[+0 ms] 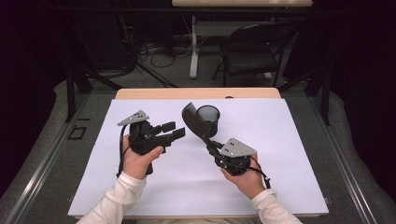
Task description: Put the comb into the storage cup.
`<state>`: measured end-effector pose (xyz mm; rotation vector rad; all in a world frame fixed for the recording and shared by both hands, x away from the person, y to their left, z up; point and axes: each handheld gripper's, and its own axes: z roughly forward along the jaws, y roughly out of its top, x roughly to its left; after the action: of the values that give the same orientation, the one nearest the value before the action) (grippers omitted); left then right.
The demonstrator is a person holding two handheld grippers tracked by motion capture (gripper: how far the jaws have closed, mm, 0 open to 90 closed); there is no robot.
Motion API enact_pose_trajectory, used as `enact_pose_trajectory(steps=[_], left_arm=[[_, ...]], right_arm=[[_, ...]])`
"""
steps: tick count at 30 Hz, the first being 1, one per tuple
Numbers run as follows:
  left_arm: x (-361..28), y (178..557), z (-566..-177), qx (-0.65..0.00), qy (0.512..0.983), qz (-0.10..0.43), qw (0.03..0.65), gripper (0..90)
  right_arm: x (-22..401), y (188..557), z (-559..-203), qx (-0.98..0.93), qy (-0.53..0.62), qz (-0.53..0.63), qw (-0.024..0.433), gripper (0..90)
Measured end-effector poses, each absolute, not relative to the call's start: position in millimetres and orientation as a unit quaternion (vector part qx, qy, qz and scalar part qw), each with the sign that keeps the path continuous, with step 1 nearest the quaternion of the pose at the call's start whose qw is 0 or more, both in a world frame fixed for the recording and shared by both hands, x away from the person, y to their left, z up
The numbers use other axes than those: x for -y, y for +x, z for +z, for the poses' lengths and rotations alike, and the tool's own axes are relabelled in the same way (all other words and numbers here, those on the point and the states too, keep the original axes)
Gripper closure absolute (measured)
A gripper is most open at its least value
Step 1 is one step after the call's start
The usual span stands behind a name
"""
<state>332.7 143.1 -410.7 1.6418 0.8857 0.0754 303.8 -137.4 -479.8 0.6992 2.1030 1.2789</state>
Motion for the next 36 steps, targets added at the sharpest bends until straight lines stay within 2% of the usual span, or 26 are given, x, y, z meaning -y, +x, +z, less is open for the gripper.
enact_pose_trajectory(steps=[11,15,36], left_arm=[[-135,340,-403,-0.382,0.708,0.034,0.592,47.8],[-133,343,-401,-0.386,0.709,0.031,0.590,52.6],[-124,353,-396,-0.399,0.690,0.014,0.604,64.9]], right_arm=[[137,303,-480,-0.788,0.261,0.479,0.286,73.1],[137,303,-480,-0.788,0.260,0.479,0.286,73.1],[136,303,-481,-0.789,0.258,0.479,0.285,73.1]])
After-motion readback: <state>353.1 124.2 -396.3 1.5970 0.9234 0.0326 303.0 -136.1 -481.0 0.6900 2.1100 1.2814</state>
